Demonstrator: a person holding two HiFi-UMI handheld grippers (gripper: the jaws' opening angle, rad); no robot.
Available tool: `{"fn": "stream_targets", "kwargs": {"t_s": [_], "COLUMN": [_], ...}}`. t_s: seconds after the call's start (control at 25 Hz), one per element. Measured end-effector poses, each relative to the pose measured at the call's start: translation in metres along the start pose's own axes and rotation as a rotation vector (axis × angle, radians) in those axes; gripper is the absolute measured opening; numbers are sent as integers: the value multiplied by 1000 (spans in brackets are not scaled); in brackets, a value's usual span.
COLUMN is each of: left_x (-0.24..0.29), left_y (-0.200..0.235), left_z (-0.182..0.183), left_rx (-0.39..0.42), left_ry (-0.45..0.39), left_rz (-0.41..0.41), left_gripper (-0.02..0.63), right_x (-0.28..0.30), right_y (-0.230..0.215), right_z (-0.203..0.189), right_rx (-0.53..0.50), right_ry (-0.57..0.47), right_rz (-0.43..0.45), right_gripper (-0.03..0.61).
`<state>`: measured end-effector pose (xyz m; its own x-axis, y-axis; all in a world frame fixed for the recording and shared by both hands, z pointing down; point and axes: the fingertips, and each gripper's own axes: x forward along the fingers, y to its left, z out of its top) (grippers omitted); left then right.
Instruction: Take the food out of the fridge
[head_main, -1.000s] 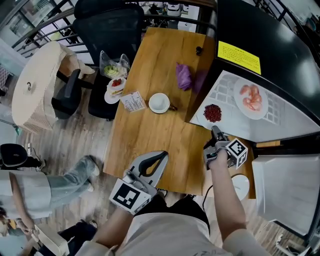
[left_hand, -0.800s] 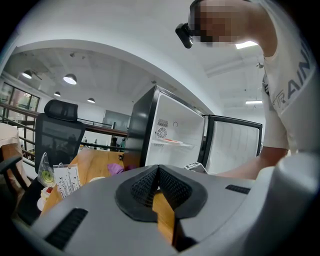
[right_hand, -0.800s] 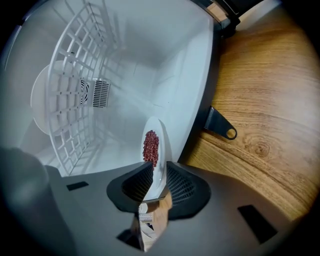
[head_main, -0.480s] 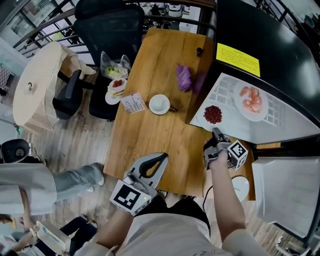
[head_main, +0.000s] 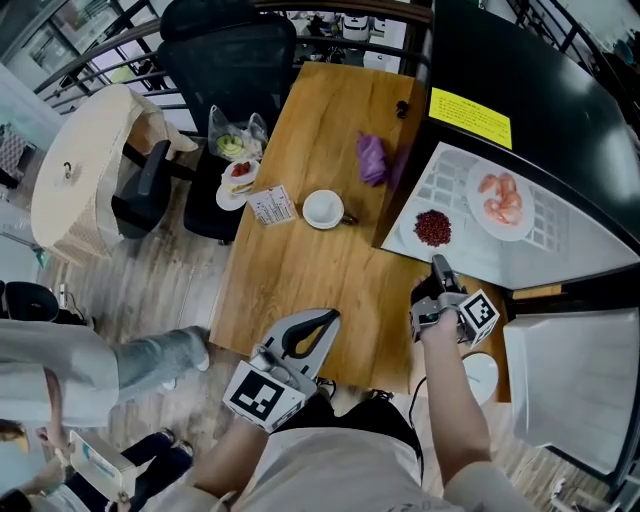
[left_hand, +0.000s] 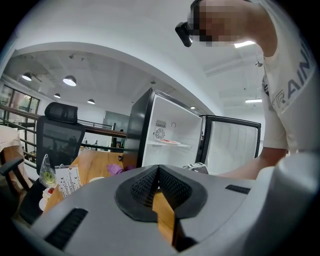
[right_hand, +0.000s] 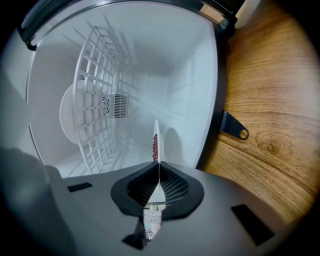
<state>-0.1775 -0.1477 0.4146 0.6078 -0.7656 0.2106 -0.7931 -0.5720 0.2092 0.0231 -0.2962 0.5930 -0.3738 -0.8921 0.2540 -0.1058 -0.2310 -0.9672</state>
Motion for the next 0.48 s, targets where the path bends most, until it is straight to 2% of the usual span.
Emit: {"fn": "stream_targets", "kwargs": {"t_s": [0.48], "left_x": [-13], "left_y": [-27], "left_z": [12], "left_rx": [61], "left_ry": [-57], "left_rz": [4], "left_gripper": [8], "right_x": [-71], "right_y": [40], "right_z": [-7], "right_rx": [-44], "right_ry": [58], "right_rz": [78], "right_gripper": [26]}}
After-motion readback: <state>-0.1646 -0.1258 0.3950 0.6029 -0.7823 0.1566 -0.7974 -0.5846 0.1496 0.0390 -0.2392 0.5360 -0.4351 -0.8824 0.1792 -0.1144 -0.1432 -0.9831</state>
